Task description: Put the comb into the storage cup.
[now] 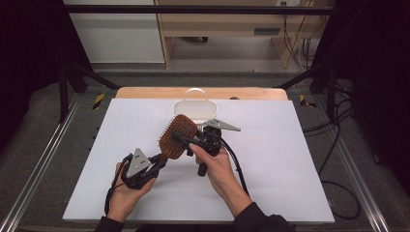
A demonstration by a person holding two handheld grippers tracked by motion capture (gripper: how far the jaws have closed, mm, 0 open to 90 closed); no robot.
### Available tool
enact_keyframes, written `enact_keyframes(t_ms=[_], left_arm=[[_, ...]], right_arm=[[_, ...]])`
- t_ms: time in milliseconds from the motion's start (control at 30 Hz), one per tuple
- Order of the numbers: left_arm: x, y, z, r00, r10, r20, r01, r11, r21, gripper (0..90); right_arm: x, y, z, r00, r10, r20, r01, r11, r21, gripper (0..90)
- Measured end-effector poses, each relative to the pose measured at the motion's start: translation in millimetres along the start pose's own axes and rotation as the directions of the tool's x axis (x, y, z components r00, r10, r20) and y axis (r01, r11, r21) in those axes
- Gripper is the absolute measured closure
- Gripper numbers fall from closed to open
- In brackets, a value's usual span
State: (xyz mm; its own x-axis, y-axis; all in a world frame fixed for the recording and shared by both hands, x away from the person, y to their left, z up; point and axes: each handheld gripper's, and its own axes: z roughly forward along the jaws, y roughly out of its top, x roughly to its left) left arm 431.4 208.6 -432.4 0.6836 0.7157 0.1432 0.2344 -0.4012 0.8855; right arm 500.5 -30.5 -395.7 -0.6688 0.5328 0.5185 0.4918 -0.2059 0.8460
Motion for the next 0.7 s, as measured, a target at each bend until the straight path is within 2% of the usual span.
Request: enact_keyframes(t_ms=[233,333,567,700], left_arm=[[1.9,-1.3,0.6,0.9999,-0.016,0.005,0.016,0.9997,-0.017,72.3],[1.5,-1.8,2.6,0.9994,-0.033,0.006,0.033,0.9993,-0.015,72.2],[3.1,-3.0,2.6,0.9989,-0.046,0.008,0.046,0.9988,-0.016,72.0],[3.2,-3.9,4.4,0.9980,-0.063,0.007,0.063,0.9976,-0.029,71.3]], right_arm=[[-1.5,1.4,-0.1,0.9979,0.058,-0.029,-0.059,0.998,-0.015,44.7],[1.0,1.1,-0.5,0.9982,0.056,-0.020,-0.057,0.998,-0.036,48.5],[4.9,1.3,0.7,0.9979,0.062,-0.021,-0.063,0.997,-0.038,51.9],[8.7,2.8,0.7,0.9990,0.041,-0.018,-0.042,0.998,-0.042,52.7]])
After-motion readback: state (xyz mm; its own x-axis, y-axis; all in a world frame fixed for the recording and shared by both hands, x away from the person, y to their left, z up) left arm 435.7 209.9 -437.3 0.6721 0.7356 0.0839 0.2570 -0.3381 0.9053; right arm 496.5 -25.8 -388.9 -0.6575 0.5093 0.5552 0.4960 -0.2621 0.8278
